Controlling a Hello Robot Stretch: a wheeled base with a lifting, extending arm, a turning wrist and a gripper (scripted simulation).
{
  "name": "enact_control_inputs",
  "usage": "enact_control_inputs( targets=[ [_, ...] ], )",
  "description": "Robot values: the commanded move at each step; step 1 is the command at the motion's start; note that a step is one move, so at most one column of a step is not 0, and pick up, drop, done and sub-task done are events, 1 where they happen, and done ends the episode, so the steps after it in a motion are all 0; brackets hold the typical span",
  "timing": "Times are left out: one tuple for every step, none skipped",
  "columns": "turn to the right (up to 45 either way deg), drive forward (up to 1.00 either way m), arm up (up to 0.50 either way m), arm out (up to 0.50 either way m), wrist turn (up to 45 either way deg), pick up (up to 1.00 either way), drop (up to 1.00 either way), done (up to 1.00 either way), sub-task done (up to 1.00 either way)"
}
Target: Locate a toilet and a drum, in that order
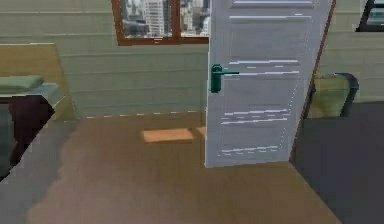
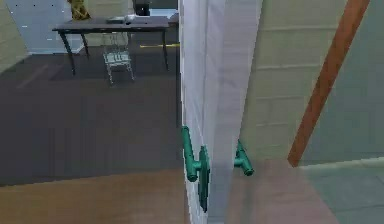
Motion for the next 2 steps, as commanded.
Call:
enact_control_inputs(
  targets=[
    [36.0, 0.0, 0.0, 0.0, 0.0, 0.0, 0.0, 0.0, 0.0],
    [0.0, 0.15, 0.0, 0.0, 0.0, 0.0, 0.0, 0.0, 0.0]
  ],
)
